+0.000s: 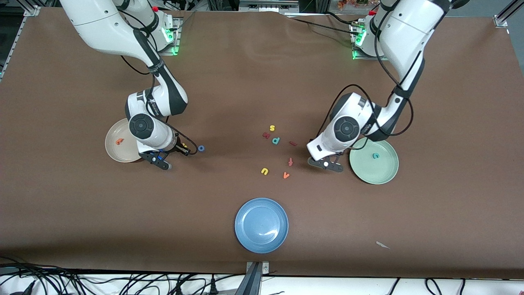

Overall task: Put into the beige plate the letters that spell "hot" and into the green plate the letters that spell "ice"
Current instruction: 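Grasp and lift the yellow h while the left gripper lifts the orange e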

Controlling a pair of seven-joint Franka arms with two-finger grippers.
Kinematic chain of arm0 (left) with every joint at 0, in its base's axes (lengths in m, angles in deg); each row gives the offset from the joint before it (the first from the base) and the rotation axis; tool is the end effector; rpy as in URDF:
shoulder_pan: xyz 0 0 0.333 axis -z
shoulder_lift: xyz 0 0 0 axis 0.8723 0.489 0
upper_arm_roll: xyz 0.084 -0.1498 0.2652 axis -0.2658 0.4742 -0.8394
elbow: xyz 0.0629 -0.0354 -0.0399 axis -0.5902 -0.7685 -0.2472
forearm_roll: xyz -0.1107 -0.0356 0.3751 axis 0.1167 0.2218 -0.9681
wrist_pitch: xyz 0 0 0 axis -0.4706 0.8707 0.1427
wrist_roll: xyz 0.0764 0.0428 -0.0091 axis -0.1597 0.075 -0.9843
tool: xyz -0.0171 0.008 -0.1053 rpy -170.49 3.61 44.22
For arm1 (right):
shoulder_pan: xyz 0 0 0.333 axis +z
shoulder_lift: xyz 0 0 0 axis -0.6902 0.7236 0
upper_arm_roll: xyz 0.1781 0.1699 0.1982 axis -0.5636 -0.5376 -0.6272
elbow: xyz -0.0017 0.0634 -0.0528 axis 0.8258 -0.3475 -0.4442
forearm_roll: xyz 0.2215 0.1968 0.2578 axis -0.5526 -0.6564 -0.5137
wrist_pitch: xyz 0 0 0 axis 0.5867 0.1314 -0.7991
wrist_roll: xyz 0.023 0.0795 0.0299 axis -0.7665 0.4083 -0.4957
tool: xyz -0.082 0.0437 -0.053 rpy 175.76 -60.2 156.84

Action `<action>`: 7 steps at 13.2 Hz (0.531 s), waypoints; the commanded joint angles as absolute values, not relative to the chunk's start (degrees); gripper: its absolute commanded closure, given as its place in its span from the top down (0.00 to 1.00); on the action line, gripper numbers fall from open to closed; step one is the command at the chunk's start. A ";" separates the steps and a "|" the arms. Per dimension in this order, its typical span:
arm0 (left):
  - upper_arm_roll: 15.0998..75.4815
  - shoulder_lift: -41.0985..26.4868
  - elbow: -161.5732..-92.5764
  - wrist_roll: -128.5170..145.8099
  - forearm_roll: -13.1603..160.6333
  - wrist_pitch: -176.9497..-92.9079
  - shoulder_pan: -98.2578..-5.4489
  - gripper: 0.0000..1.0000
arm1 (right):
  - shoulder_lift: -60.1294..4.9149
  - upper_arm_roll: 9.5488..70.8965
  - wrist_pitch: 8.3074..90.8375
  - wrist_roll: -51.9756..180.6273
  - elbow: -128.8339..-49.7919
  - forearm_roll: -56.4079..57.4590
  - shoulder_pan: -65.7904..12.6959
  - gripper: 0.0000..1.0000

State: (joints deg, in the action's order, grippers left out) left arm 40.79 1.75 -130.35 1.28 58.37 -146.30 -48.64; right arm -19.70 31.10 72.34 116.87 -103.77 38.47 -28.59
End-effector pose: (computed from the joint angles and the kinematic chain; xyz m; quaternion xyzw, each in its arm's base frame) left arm 0.5812 -0.2670 0.2084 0.9892 -0.1260 -0.0756 0.0025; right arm 0.5685 0.1920 0.1782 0.9678 -0.2451 -0.0535 0.0213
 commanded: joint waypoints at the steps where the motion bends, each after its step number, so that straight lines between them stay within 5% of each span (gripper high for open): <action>1: 40.76 0.03 -126.96 9.00 58.77 -139.25 -51.57 0.00 | -21.27 31.08 71.59 116.82 -104.90 37.99 -28.62 0.00; 7: 40.41 2.48 -127.11 36.52 57.37 -139.13 -58.97 0.00 | -26.71 34.67 51.40 108.16 -97.96 38.07 -29.14 0.00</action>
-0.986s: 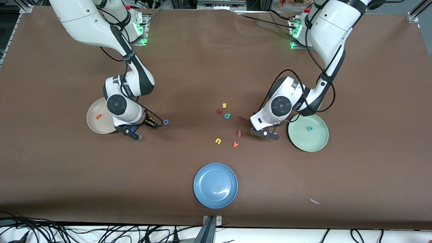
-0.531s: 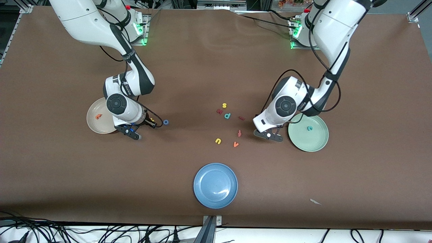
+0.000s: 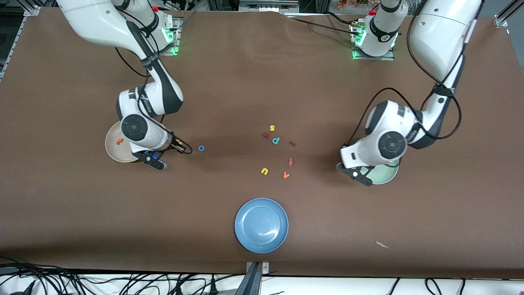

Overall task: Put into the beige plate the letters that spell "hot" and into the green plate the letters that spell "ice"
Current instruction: 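Release the h into the cream plate while the left gripper releases the e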

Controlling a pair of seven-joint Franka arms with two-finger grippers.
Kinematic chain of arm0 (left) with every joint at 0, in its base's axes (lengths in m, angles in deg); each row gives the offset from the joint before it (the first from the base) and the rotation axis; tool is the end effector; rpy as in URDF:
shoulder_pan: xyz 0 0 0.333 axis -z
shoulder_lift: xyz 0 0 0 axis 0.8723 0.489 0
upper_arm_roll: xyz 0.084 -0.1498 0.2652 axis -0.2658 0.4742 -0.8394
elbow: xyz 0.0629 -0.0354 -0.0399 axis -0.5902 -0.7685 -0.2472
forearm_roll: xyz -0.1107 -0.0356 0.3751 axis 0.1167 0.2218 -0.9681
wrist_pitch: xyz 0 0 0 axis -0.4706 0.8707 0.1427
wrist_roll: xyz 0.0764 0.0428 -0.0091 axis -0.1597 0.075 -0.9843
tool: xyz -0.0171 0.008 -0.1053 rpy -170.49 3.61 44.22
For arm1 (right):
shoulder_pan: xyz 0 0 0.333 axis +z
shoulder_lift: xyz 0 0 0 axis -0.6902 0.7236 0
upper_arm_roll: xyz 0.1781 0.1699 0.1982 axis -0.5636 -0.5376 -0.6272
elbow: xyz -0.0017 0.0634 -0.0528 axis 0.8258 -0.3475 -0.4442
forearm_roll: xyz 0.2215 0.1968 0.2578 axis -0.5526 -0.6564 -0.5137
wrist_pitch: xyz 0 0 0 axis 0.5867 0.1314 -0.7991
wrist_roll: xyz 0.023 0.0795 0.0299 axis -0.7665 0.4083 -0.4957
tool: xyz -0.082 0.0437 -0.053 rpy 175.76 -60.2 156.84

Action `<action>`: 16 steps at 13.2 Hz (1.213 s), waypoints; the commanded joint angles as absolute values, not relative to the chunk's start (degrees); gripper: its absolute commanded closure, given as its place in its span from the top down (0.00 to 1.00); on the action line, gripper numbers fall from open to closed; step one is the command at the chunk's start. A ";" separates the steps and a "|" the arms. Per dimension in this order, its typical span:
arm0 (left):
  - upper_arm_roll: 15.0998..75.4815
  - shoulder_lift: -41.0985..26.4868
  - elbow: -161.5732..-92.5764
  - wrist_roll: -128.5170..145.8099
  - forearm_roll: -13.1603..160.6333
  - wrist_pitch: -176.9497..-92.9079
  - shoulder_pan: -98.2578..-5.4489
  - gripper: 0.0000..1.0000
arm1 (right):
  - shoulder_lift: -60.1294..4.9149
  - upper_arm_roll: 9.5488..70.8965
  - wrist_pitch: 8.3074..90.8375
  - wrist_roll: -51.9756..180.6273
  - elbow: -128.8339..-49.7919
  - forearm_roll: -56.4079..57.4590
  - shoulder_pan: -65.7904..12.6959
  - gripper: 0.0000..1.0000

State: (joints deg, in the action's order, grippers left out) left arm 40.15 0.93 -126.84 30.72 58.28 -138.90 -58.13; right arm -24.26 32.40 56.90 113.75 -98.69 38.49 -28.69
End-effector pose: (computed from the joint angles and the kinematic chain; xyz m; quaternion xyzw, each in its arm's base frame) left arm 0.6261 -0.1583 0.2319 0.9521 -0.2889 -0.0982 0.0195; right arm 0.5823 0.1797 0.2410 0.9676 -0.2284 -0.0933 0.0529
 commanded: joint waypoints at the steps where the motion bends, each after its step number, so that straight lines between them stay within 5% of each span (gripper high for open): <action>1: 40.50 3.01 -127.29 36.19 55.45 -139.40 -58.97 0.18 | -27.77 36.16 49.11 104.20 -98.13 37.99 -29.14 0.00; 2: 40.50 3.19 -127.38 35.41 55.08 -139.41 -58.53 0.67 | -28.56 38.44 46.91 100.07 -98.31 37.99 -29.14 0.00; 3: 40.50 2.93 -127.38 35.31 54.90 -139.23 -58.62 1.00 | -29.09 40.73 45.67 95.51 -98.48 37.99 -29.14 0.00; 7: 41.03 1.80 -126.94 32.87 54.99 -138.70 -56.96 1.00 | -28.05 48.21 46.88 81.60 -103.21 37.99 -29.14 0.00; 12: 42.70 1.70 -125.54 2.34 55.69 -138.97 -47.47 1.00 | -26.55 49.19 52.52 79.29 -106.83 37.99 -29.93 0.05; 14: 43.05 2.58 -125.27 -5.70 57.35 -139.49 -46.58 1.00 | -26.99 49.19 52.34 79.29 -106.83 37.99 -29.93 0.72; 16: 43.05 2.58 -125.01 -11.60 63.75 -139.49 -46.32 1.00 | -29.35 48.66 51.38 80.16 -106.22 37.99 -29.85 0.93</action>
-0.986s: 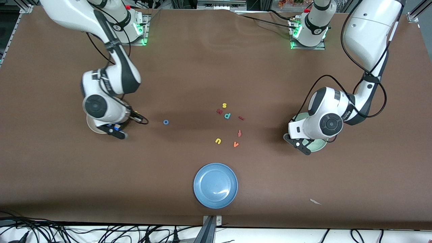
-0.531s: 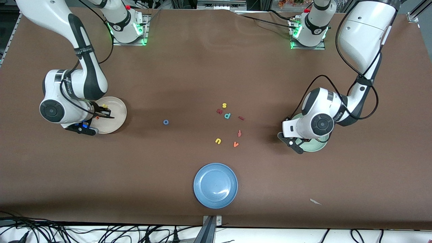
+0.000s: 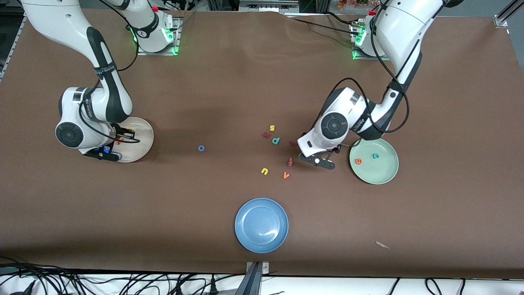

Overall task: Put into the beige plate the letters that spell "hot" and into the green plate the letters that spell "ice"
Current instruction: 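Release the h into the cream plate while the left gripper releases the e, then grasp the blue o with the right gripper while the left gripper grasps the pink i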

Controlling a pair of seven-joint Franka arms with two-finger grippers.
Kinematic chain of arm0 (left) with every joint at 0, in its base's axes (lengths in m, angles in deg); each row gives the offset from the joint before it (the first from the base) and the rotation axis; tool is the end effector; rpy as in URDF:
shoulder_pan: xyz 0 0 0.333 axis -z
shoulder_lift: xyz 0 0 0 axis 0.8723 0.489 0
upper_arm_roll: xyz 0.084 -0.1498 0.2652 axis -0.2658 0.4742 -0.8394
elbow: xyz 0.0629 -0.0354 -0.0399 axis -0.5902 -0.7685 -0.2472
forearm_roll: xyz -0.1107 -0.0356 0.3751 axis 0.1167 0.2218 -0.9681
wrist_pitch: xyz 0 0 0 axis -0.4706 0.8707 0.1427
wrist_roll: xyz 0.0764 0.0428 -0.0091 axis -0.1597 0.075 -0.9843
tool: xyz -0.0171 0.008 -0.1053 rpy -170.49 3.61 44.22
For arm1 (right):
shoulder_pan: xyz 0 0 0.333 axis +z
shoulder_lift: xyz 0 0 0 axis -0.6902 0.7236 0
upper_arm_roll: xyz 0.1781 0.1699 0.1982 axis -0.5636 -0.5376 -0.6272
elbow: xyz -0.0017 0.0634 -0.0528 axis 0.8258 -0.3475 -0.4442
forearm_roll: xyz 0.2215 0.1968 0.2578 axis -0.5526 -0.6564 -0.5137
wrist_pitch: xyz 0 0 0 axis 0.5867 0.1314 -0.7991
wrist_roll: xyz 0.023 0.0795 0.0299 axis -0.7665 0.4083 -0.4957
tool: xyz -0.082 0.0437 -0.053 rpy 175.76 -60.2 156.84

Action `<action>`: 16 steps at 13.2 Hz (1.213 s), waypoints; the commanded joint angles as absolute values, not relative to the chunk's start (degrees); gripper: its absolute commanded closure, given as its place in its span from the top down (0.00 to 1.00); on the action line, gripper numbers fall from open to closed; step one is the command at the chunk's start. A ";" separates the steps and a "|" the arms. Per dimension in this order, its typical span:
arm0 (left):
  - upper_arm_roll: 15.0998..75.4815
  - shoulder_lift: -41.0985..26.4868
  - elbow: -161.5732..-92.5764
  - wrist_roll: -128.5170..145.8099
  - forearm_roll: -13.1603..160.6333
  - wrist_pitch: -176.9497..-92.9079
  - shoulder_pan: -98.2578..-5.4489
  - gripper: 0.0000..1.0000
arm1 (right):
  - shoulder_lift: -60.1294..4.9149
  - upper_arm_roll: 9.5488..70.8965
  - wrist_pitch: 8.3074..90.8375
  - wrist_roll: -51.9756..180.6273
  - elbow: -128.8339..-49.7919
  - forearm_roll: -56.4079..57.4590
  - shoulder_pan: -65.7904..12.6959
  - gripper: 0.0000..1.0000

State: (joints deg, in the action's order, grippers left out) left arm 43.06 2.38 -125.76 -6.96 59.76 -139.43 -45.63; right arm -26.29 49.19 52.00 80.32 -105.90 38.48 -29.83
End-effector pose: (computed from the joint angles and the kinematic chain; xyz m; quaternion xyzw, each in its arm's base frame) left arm 0.5672 -0.3196 0.2284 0.9907 -0.0876 -0.1041 0.0006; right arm 0.5590 -0.0065 0.2178 0.9760 -0.0921 -0.1816 0.0773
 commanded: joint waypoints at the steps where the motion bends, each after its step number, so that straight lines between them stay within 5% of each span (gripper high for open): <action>1: 43.05 2.58 -124.66 -14.58 64.21 -139.49 -45.36 1.00 | -30.75 48.23 50.59 80.52 -105.61 37.99 -29.15 0.98; 7: 42.79 4.07 -122.55 -17.43 65.01 -138.79 -45.87 1.00 | -30.16 35.66 56.80 91.39 -101.74 31.93 -27.40 0.98; 12: 42.78 4.86 -122.46 -26.26 64.75 -139.14 -44.82 1.00 | -22.96 34.86 69.99 95.46 -101.74 31.66 -21.32 0.96; 16: 42.79 6.53 -122.46 -37.95 65.10 -139.76 -42.98 0.99 | -20.13 33.55 72.91 96.78 -101.91 31.66 -20.97 0.91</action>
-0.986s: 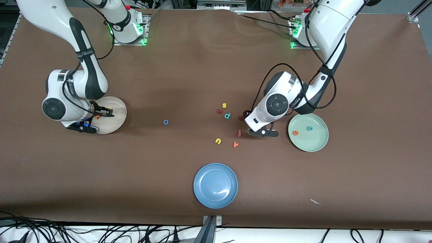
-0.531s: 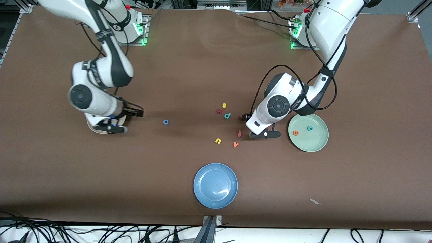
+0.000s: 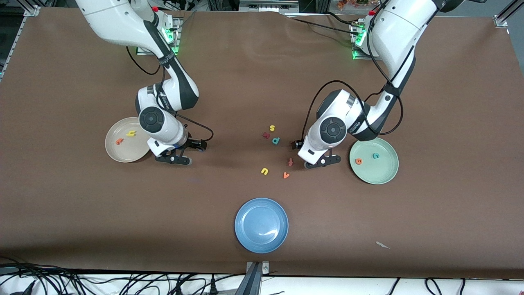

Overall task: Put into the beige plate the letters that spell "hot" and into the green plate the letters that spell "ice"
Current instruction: 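Grasp the blue o with the right gripper while the left gripper grasps the pink i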

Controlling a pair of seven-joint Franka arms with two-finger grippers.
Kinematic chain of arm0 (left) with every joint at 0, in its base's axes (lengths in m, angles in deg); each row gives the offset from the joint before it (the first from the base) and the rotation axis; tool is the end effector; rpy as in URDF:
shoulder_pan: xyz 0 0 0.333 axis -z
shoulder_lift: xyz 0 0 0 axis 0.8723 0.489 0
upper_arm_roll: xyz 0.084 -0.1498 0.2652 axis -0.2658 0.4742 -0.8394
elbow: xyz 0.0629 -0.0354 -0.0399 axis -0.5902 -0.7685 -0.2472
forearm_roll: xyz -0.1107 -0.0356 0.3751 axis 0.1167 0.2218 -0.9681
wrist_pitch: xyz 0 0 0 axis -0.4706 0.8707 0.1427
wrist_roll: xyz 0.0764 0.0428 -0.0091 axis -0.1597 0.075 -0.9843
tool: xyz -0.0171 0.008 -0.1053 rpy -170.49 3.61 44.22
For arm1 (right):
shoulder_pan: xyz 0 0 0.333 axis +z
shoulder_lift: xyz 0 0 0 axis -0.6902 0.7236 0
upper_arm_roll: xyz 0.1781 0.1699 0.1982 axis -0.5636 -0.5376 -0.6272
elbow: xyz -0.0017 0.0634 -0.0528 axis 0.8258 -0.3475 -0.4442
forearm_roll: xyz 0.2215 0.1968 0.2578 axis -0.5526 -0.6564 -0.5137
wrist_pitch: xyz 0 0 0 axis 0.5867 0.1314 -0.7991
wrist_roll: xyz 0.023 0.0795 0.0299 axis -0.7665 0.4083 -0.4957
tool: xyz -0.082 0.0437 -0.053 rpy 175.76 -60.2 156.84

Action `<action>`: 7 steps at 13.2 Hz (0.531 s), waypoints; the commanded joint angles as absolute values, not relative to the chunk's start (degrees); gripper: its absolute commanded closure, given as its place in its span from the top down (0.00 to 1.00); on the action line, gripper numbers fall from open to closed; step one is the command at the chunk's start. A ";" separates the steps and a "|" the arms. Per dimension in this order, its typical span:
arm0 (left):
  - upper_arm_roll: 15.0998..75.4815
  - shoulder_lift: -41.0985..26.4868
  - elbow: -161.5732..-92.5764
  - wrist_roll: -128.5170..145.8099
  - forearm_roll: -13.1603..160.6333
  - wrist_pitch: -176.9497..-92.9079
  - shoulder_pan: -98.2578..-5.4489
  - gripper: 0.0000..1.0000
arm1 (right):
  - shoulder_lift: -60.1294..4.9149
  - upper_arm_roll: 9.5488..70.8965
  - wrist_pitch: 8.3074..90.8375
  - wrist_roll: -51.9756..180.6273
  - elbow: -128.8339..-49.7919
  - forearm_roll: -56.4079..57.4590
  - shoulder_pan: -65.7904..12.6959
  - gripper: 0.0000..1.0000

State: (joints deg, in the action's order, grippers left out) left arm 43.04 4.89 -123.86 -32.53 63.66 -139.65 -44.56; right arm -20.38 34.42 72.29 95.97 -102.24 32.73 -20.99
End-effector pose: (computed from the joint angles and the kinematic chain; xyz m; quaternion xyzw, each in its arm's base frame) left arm 0.5657 -0.3347 0.2144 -0.9811 -0.1473 0.1251 0.0009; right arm 0.5628 0.2393 0.1947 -0.9969 0.0635 0.0464 0.0093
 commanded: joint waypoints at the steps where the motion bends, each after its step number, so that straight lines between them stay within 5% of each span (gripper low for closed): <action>1: 42.79 6.97 -122.46 -40.34 65.18 -141.41 -42.28 0.95 | -19.87 32.93 73.08 97.39 -101.82 31.66 -20.97 0.90; 5: 42.87 9.08 -122.46 -52.03 65.27 -146.43 -41.66 0.85 | -19.08 32.75 73.43 97.39 -101.82 31.66 -21.06 0.87; 7: 42.87 9.78 -122.55 -53.02 67.63 -148.01 -41.48 0.75 | -18.64 32.75 73.52 97.39 -101.82 31.75 -21.06 0.77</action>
State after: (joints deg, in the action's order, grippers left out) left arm 43.09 8.60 -123.82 -51.46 64.66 -146.94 -41.87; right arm -19.56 33.02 72.96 97.08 -102.19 32.70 -20.98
